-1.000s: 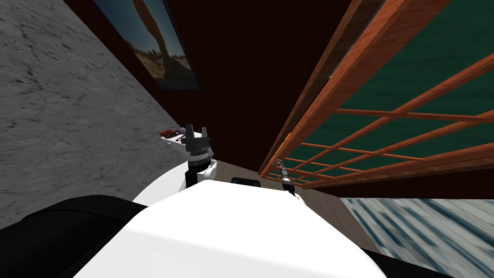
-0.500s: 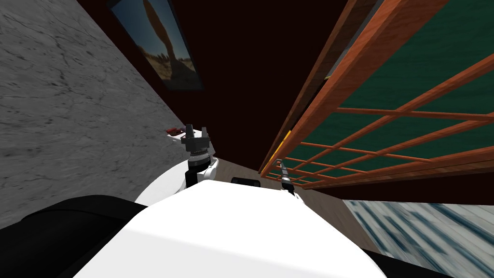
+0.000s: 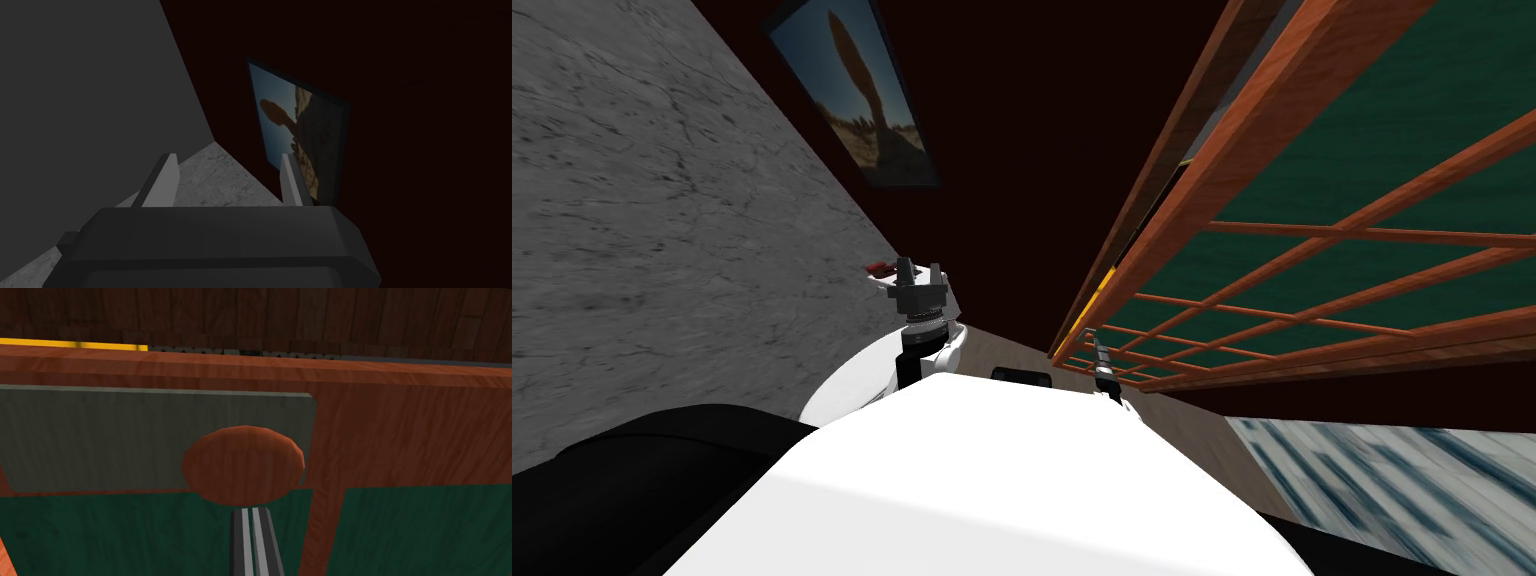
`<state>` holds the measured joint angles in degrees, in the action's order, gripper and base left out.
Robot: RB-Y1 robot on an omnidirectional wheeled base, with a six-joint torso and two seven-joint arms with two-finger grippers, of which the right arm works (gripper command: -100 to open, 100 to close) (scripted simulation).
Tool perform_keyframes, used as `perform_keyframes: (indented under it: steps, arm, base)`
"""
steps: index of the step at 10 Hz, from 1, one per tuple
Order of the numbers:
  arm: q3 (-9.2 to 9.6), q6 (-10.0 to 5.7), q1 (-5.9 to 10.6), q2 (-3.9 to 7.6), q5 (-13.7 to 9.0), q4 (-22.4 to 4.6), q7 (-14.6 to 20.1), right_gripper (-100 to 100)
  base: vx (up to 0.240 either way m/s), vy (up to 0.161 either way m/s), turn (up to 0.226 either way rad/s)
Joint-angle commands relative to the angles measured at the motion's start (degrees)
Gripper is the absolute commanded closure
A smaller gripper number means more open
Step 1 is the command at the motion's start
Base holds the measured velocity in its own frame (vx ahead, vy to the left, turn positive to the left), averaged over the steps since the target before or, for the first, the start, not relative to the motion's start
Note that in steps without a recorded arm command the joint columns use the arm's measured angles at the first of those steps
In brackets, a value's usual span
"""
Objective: Pull the door open
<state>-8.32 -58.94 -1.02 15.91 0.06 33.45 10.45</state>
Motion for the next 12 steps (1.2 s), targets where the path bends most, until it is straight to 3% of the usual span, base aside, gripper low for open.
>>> perform_keyframes:
  steps: [1,12]
  arm:
    - [0.21,0.17,0.16,-0.11,-0.48,-0.01,1.59,-100]
    - [2.44,1.96,1.85,-1.31,-5.63,-0.14,17.30,-100]
  base:
    - [-0.030,-0.018,0.012]
    - [-0.045,-0.008,0.031]
